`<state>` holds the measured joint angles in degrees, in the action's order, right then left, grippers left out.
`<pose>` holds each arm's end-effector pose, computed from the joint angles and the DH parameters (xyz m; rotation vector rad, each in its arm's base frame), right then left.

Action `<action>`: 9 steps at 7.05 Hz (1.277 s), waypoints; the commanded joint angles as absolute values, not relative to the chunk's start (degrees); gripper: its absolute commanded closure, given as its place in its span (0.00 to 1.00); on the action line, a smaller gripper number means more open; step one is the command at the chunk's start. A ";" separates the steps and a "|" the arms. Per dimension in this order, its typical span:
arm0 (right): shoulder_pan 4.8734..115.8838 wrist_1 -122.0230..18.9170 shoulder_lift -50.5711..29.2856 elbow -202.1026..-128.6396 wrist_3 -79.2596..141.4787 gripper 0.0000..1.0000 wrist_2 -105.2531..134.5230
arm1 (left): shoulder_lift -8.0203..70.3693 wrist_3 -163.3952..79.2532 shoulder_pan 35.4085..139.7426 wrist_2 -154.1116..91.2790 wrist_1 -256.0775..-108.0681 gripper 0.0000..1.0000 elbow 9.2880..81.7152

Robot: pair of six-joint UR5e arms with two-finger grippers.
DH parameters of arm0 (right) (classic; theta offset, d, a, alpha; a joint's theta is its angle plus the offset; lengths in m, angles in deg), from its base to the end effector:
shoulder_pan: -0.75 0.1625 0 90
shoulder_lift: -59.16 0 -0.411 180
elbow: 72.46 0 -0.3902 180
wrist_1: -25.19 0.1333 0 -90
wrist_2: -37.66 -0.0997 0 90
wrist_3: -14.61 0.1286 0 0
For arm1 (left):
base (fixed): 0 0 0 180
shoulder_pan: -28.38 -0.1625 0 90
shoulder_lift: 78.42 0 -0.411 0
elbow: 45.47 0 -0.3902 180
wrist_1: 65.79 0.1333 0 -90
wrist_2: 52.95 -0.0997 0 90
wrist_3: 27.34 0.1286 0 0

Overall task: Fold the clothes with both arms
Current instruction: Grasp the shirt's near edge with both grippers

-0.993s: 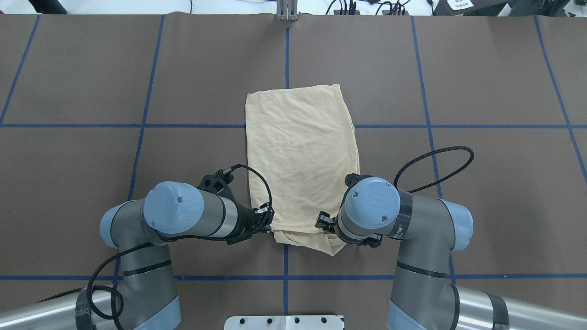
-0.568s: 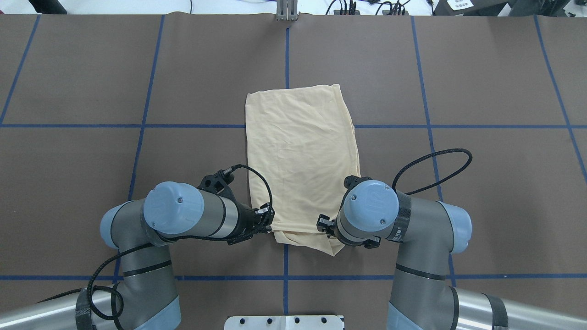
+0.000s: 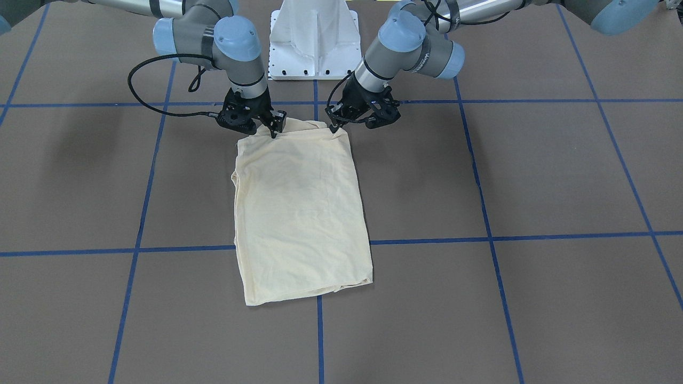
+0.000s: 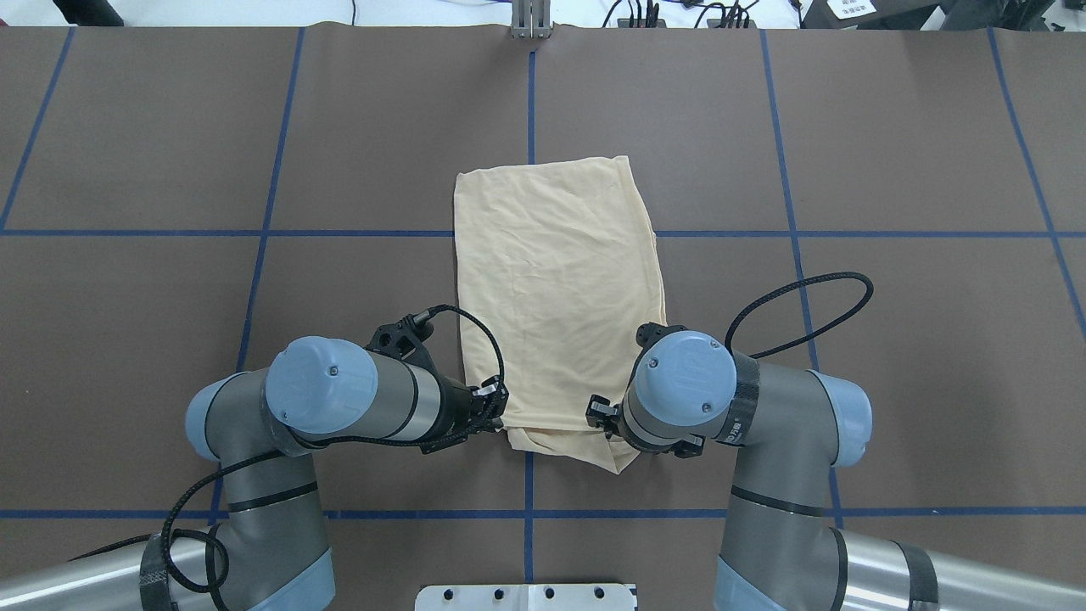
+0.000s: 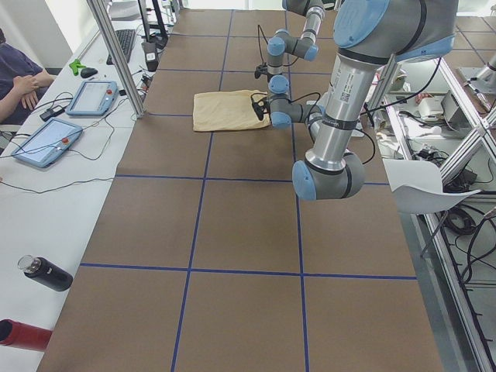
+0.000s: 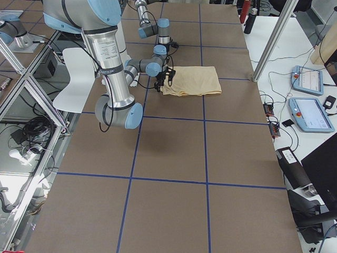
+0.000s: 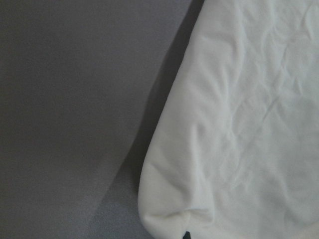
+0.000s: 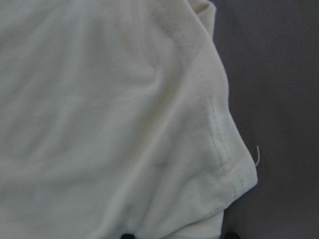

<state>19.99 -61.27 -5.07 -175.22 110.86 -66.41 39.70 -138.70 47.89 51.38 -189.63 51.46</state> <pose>-0.5721 -0.3077 0.3154 -0.1510 -0.7558 0.3326 0.5932 -0.3178 0.2528 -0.2408 1.2039 -0.4725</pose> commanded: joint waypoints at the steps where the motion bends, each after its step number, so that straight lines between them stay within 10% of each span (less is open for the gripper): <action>1: 20.61 -61.38 -4.56 -175.64 110.67 1.00 -66.58 | 39.71 -138.52 47.89 51.29 -189.63 1.00 51.39; 9: 21.14 -61.55 -5.34 -178.27 110.67 1.00 -69.12 | 38.74 -138.00 47.89 51.46 -188.50 1.00 53.84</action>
<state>21.00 -61.55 -4.75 -176.62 110.67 -67.79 39.14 -138.22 47.99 51.39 -189.32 52.64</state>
